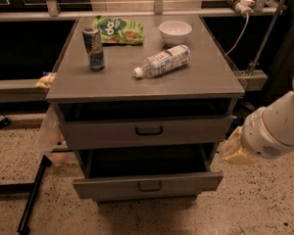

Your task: Close middle drawer

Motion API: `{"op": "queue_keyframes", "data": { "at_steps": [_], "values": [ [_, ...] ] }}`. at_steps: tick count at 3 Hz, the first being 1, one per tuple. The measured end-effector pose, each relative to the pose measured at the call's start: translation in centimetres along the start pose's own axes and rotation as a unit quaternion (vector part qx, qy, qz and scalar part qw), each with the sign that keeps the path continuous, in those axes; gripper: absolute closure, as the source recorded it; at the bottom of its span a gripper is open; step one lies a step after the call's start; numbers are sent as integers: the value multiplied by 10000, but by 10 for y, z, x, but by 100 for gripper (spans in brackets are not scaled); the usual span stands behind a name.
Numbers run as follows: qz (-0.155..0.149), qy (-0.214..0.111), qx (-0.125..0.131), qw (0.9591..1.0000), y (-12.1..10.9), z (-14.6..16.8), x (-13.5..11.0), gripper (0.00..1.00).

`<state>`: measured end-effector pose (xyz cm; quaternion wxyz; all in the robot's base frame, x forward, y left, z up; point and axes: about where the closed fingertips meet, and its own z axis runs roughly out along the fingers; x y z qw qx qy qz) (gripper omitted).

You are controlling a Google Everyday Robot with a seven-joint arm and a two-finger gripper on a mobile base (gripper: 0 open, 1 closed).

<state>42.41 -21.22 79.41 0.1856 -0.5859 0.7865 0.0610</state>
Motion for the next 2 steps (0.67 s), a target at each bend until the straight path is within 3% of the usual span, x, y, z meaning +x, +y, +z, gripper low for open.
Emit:
{"op": "queue_keyframes", "data": {
  "at_steps": [1,2],
  "values": [
    [-70,-26,4,10000,4,33,12,100],
    [-80,-110,-70,9999,10,107,40,100]
  ]
}}
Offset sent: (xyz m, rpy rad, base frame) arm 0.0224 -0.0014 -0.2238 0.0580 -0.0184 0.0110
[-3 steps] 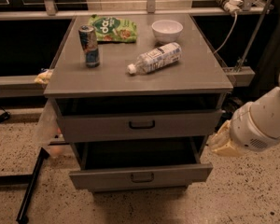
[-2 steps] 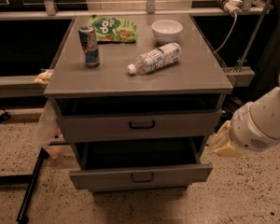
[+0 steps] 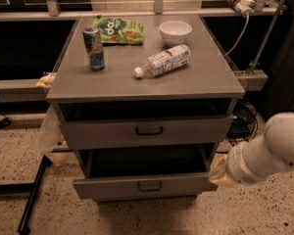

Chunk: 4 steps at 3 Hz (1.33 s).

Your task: Close middle drawer

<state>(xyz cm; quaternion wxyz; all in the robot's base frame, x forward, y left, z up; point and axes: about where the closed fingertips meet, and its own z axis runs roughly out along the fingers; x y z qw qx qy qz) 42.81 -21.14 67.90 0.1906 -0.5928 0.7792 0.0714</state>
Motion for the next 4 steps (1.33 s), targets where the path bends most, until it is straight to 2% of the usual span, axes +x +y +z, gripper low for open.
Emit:
{"op": "queue_keyframes", "data": {
  "at_steps": [2,3,4],
  "values": [
    [190,-548,-203,9981,3,139,41,100],
    [322,-832,-410,9952,9,194,56,100],
    [521,-1135,-578,9905,11,234,69,100]
  ]
}}
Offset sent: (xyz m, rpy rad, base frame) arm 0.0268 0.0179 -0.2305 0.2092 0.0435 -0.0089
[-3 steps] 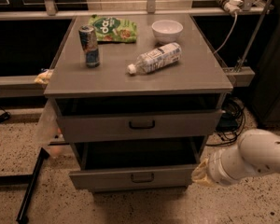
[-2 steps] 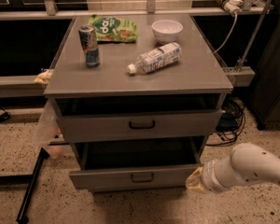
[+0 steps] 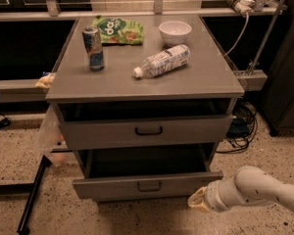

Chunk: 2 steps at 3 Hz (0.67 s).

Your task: Close middle drawer

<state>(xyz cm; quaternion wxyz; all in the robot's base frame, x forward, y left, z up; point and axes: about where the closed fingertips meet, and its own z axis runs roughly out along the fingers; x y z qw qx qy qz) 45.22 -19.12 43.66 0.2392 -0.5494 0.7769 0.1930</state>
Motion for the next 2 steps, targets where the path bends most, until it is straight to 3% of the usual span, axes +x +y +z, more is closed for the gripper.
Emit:
{"op": "queue_keyframes", "data": {
  "at_steps": [1,2],
  "values": [
    [107,-134,-101,9998,0,20,10,100],
    [106,-134,-103,9998,0,20,11,100]
  ]
}}
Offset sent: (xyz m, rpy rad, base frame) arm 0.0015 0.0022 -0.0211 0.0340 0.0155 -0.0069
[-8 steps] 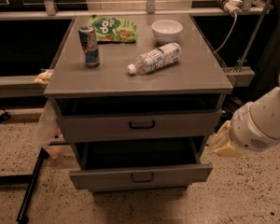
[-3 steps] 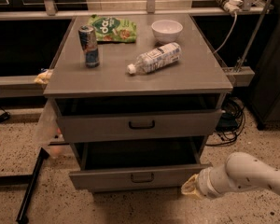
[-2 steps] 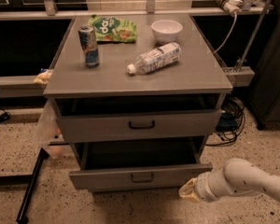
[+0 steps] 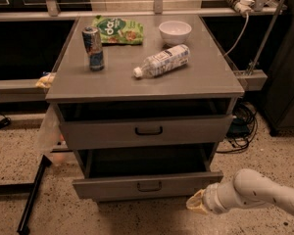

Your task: Close middle drawer

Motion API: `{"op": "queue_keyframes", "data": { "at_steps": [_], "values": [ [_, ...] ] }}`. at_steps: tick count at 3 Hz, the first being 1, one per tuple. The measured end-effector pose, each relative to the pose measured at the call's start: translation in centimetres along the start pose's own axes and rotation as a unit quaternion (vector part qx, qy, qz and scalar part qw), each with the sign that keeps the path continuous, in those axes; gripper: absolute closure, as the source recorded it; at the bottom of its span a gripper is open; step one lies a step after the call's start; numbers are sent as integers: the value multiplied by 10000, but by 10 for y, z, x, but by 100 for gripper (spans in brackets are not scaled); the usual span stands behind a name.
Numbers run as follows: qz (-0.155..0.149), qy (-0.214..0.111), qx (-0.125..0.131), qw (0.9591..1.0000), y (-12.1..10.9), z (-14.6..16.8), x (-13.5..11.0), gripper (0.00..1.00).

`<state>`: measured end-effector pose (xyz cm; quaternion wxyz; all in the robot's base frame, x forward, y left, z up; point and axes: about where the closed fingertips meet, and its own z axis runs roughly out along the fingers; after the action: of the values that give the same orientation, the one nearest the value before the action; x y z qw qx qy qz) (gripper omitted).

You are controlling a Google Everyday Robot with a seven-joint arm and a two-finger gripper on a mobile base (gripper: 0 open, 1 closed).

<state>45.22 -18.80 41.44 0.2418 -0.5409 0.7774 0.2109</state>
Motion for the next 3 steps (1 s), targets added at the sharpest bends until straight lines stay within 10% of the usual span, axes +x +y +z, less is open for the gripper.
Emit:
{"op": "queue_keyframes", "data": {
  "at_steps": [3],
  "values": [
    [-1279,6,859,9881,-29,12,-14,100]
  ]
}}
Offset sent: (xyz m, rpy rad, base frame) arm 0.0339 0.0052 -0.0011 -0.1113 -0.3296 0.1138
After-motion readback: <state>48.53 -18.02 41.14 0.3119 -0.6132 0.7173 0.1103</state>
